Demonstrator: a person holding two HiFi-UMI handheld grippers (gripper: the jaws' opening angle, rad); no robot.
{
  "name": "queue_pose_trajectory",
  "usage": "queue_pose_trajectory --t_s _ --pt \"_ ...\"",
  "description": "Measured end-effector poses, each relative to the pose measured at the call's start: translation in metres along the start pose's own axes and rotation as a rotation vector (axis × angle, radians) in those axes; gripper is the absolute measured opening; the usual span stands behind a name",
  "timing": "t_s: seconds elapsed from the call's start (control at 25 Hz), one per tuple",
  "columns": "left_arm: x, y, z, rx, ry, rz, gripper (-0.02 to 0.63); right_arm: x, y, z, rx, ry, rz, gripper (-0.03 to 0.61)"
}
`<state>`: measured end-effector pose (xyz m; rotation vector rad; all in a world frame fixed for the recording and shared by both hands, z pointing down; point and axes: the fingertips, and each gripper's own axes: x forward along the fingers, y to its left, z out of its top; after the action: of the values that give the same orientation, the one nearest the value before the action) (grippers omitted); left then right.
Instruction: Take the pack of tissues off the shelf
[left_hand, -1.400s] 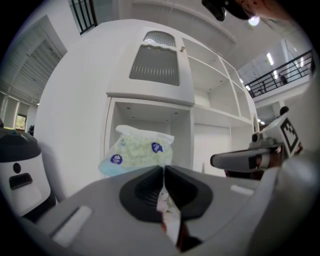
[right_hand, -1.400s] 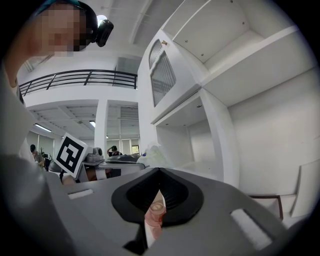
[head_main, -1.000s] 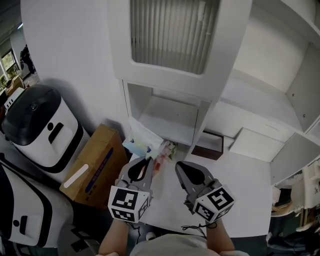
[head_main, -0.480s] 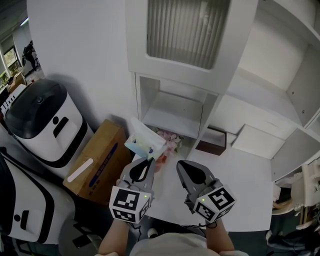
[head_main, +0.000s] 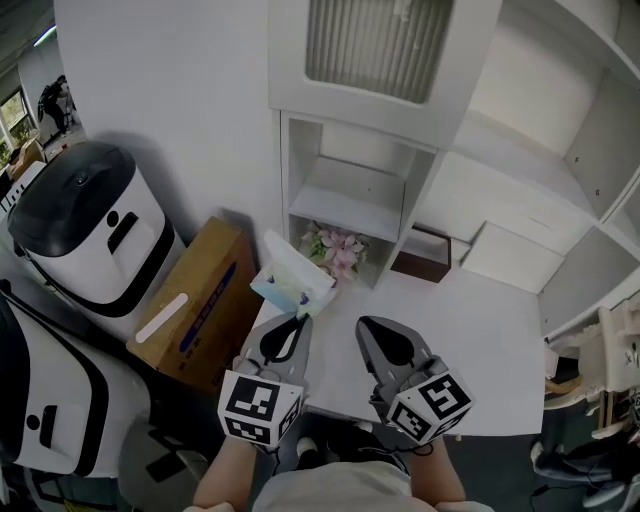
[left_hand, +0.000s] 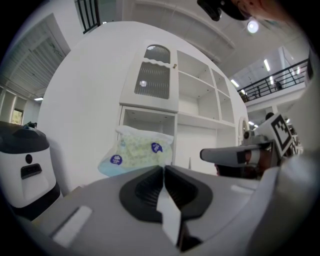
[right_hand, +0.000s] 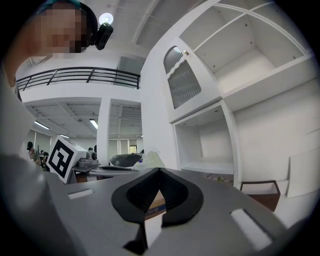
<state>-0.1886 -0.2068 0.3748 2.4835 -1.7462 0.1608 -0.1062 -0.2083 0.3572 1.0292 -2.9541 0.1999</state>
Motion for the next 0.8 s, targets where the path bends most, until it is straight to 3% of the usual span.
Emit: queue_pose_trajectory --t_s 0.8 --pt "-0.043 -0.026 -0.004 -0.016 -0.018 -0.03 0.008 -0.036 0.037 -0.008 -0.044 0.029 -0.006 0.0"
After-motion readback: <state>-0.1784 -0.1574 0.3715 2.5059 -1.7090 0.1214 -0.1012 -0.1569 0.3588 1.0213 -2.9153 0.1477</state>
